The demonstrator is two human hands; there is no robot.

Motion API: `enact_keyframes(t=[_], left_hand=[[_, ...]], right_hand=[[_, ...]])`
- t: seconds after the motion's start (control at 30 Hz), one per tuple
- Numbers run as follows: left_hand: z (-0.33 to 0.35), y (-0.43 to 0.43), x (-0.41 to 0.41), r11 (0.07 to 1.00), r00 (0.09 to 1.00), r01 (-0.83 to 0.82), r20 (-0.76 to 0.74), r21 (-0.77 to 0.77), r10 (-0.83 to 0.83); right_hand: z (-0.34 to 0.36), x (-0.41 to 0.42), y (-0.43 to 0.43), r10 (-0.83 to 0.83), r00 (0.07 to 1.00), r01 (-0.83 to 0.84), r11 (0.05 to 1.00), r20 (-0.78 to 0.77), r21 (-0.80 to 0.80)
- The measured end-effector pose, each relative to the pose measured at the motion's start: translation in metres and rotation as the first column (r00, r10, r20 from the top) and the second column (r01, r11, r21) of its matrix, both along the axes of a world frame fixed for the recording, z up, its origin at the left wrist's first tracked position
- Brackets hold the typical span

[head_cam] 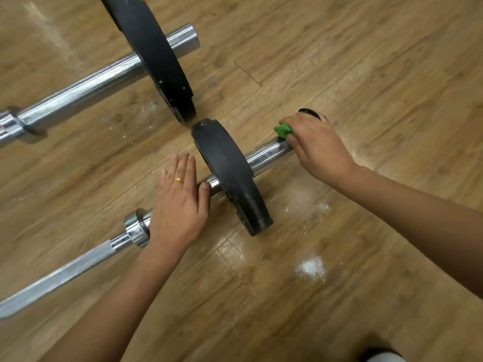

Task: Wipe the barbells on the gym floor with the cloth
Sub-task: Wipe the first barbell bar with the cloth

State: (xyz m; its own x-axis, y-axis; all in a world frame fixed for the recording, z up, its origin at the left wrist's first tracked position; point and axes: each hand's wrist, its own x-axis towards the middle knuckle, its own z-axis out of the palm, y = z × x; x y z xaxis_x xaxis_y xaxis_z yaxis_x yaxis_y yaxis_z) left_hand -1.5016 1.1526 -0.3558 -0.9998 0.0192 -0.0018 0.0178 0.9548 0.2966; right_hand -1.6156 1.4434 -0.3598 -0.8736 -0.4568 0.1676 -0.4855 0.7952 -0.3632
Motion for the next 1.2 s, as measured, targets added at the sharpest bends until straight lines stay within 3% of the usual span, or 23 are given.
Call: enact_keyframes(t=[0.2,0.37,0.6,0.77,0.97,1.2], left_hand=[[-0.004,0.011,0.017,0.998,0.998,0.058,-0.031,-0.040,-0.059],[-0.007,0.011,0.027,0.999,0.996,0.051,-0.073,-0.017,-0.052],[-0.005,0.014,0.027,0.999,0.998,0.036,-0.053,-0.010,-0.036],[-0.004,0.019,0.036,0.999,0.998,0.033,-0.044,-0.036,-0.034],[-0.005,0.033,0.061,0.994,0.997,0.077,-0.006,-0.075,-0.077],[-0.002,0.042,0.089,0.989,0.992,0.123,0.013,-0.078,-0.122]], right_hand=[[0.018,0.013,0.031,0.093,0.993,-0.100,0.991,0.072,0.092],[0.017,0.014,0.019,0.056,0.998,-0.056,0.998,0.001,-0.036],[0.006,0.018,0.016,0.011,1.000,-0.013,0.995,0.022,0.099],[0.006,0.028,0.018,-0.088,0.987,0.088,0.996,0.132,0.006],[0.002,0.051,0.020,-0.178,0.984,0.177,0.978,0.001,-0.111],[-0.001,0.080,0.053,-0.076,0.997,0.078,0.984,0.024,-0.157]])
